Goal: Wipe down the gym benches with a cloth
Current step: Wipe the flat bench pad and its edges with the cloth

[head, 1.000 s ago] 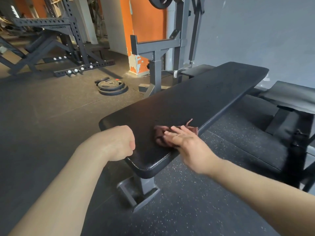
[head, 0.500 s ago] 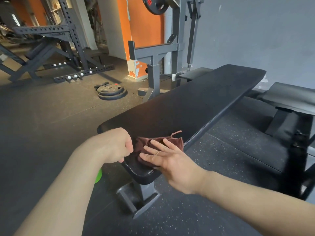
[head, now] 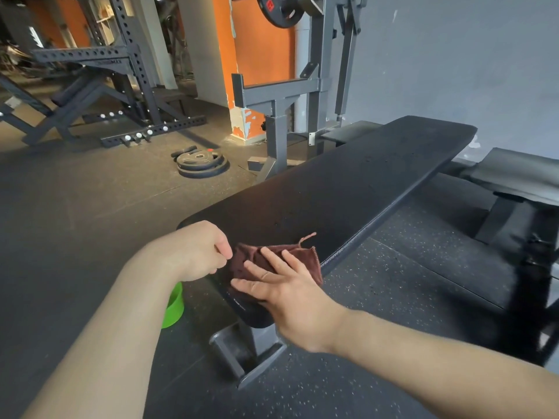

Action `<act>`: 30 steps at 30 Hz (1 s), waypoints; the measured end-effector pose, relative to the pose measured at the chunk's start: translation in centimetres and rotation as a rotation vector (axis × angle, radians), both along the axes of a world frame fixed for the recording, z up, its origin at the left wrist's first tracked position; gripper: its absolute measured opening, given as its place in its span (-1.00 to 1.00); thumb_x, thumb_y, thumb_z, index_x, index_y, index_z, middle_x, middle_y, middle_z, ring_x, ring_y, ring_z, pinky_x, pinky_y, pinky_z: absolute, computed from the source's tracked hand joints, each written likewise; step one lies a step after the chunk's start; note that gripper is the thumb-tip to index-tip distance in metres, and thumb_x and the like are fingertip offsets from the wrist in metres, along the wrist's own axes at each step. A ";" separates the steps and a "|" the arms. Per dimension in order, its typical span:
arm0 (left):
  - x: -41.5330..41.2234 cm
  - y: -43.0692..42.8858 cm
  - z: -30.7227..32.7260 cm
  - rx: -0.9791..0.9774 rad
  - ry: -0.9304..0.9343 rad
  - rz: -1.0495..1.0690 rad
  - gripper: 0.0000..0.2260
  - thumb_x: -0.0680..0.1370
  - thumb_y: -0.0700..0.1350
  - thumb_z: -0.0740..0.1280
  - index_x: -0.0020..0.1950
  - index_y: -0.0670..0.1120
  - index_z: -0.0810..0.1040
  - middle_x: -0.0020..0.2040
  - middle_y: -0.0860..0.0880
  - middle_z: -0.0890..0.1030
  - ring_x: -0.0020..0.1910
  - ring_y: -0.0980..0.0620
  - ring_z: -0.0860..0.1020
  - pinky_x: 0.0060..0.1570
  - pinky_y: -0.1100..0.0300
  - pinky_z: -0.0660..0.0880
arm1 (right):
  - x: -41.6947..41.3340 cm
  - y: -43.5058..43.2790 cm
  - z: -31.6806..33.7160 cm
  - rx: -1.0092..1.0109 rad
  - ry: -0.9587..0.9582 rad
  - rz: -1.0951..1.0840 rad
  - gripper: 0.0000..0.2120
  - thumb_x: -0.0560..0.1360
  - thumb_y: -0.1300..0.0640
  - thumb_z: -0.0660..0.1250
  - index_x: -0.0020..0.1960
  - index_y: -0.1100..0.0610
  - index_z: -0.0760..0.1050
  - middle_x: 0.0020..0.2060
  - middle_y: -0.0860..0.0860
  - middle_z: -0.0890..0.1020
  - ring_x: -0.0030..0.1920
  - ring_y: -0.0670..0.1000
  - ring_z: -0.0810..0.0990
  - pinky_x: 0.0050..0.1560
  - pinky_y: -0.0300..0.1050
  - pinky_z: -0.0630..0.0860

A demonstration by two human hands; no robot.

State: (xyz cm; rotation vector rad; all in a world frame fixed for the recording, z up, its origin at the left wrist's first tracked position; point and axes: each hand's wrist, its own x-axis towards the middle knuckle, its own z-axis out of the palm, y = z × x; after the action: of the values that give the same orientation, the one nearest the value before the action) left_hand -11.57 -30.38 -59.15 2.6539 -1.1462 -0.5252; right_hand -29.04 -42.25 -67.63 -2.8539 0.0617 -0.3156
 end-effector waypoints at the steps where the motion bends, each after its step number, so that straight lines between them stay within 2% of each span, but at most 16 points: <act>1: 0.2 0.0 -0.1 -0.007 -0.015 0.000 -0.88 0.58 -0.13 0.39 -0.01 0.11 0.65 -0.04 0.06 0.68 -0.13 0.11 0.64 -0.03 0.14 0.57 | 0.0 -0.9 0.0 0.006 -0.004 0.031 -0.42 0.64 0.21 0.20 0.58 -0.19 0.23 0.61 -0.10 0.20 0.64 0.07 -0.16 0.57 0.07 -0.34; 2: 0.3 -0.1 -0.2 -0.008 -0.025 0.001 -0.90 0.57 -0.11 0.41 -0.03 0.12 0.64 0.00 0.08 0.66 -0.06 0.08 0.63 0.08 0.08 0.58 | 0.1 -2.0 0.1 -0.009 -0.005 0.033 -0.42 0.64 0.22 0.20 0.58 -0.18 0.25 0.59 -0.12 0.24 0.65 0.04 -0.14 0.58 0.09 -0.32; 4: 0.4 -0.1 -0.5 -0.011 -0.032 0.007 -0.91 0.57 -0.09 0.43 -0.04 0.12 0.63 0.01 0.10 0.63 -0.03 0.06 0.61 0.14 0.06 0.57 | 0.8 -4.9 0.2 -0.122 -0.004 -0.058 -0.39 0.60 0.23 0.21 0.57 -0.17 0.25 0.57 -0.13 0.30 0.64 0.04 -0.08 0.59 0.14 -0.24; 6: 0.5 -0.2 -0.8 -0.010 -0.035 0.013 -0.92 0.58 -0.11 0.43 -0.03 0.08 0.62 -0.01 0.09 0.62 -0.03 0.03 0.60 0.13 0.07 0.57 | 1.9 -7.4 0.7 -0.188 0.040 -0.258 -0.39 0.60 0.21 0.19 0.59 -0.15 0.22 0.57 -0.11 0.30 0.64 0.10 -0.04 0.58 0.21 -0.20; 9: 0.8 -0.1 -1.2 0.003 -0.061 0.038 -0.94 0.58 -0.13 0.41 -0.07 -0.08 0.66 -0.05 -0.01 0.65 -0.02 -0.09 0.64 0.08 0.06 0.60 | 3.7 -7.4 1.3 -0.099 0.101 -0.429 -0.45 0.66 0.13 0.10 0.62 -0.11 0.13 0.61 -0.04 0.22 0.62 0.19 0.02 0.59 0.19 -0.13; 12: 1.4 0.1 -1.5 0.017 -0.095 0.078 -0.91 0.58 -0.16 0.39 -0.02 -0.14 0.68 0.00 -0.08 0.67 0.00 -0.12 0.64 0.10 0.02 0.61 | 4.6 -2.9 1.4 -0.083 0.094 -0.294 -0.37 0.62 0.15 0.15 0.64 -0.10 0.07 0.63 0.04 0.15 0.62 0.17 0.04 0.61 0.10 -0.11; 16: 2.1 0.5 -1.6 0.014 -0.112 0.108 -0.88 0.59 -0.21 0.35 -0.01 -0.09 0.69 0.02 -0.10 0.68 0.01 -0.13 0.64 0.11 0.02 0.59 | 4.3 1.1 2.2 -0.022 0.134 0.007 -0.36 0.60 0.26 0.14 0.63 -0.09 0.14 0.64 0.04 0.10 0.64 0.10 -0.04 0.60 -0.03 -0.20; 18: 2.3 0.6 -1.6 0.005 -0.099 0.106 -0.87 0.58 -0.21 0.35 0.03 -0.11 0.70 0.03 -0.11 0.68 0.02 -0.14 0.64 0.11 0.03 0.59 | 4.1 0.2 2.4 0.008 0.152 0.075 -0.36 0.60 0.30 0.14 0.62 -0.07 0.17 0.63 0.00 0.13 0.64 0.06 -0.04 0.61 -0.03 -0.18; 20: 2.4 0.8 -1.6 -0.022 -0.065 0.129 -0.87 0.58 -0.20 0.37 0.06 -0.06 0.70 0.06 -0.07 0.67 0.03 -0.12 0.63 0.14 0.03 0.58 | 4.7 -2.6 2.3 0.013 0.166 0.031 -0.35 0.58 0.32 0.14 0.61 -0.09 0.19 0.62 -0.04 0.17 0.64 0.05 -0.02 0.62 0.01 -0.14; 22: 2.4 0.9 -1.7 -0.038 -0.044 0.138 -0.85 0.60 -0.18 0.38 0.11 0.02 0.67 0.06 -0.02 0.64 0.04 -0.09 0.61 0.17 0.03 0.55 | 5.5 -6.1 2.1 -0.043 0.159 -0.158 -0.33 0.57 0.28 0.11 0.61 -0.15 0.17 0.62 -0.07 0.18 0.63 0.15 0.00 0.61 0.12 -0.12; 25: 2.5 1.1 -1.8 -0.059 -0.029 0.137 -0.85 0.60 -0.18 0.37 0.08 0.06 0.63 -0.07 0.04 0.58 -0.05 -0.05 0.56 0.06 0.12 0.50 | 6.6 -8.3 2.3 -0.045 0.210 -0.416 -0.35 0.61 0.22 0.06 0.63 -0.17 0.07 0.64 -0.03 0.12 0.61 0.29 -0.05 0.59 0.26 -0.16; 28: 2.9 1.2 -2.0 -0.080 -0.033 0.137 -0.84 0.60 -0.20 0.36 0.08 0.03 0.66 -0.02 0.01 0.59 -0.06 -0.05 0.55 0.07 0.10 0.53 | 7.2 -4.7 2.6 -0.043 0.225 -0.355 -0.32 0.60 0.21 0.09 0.65 -0.16 -0.02 0.65 0.06 0.06 0.62 0.28 -0.06 0.59 0.24 -0.16; 30: 3.0 1.2 -2.0 -0.103 -0.039 0.145 -0.82 0.59 -0.24 0.32 -0.05 0.03 0.64 -0.05 -0.02 0.62 -0.11 -0.09 0.58 0.03 0.07 0.57 | 7.2 -1.4 2.6 -0.037 0.184 -0.207 -0.32 0.60 0.23 0.10 0.64 -0.18 0.03 0.65 0.07 0.07 0.63 0.22 -0.06 0.60 0.15 -0.19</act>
State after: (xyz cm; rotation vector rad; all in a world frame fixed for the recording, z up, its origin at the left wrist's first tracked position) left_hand -8.56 -29.14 -61.12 2.6424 -0.9539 -0.3798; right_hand -21.87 -43.67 -65.06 -2.9098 0.3925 -0.0941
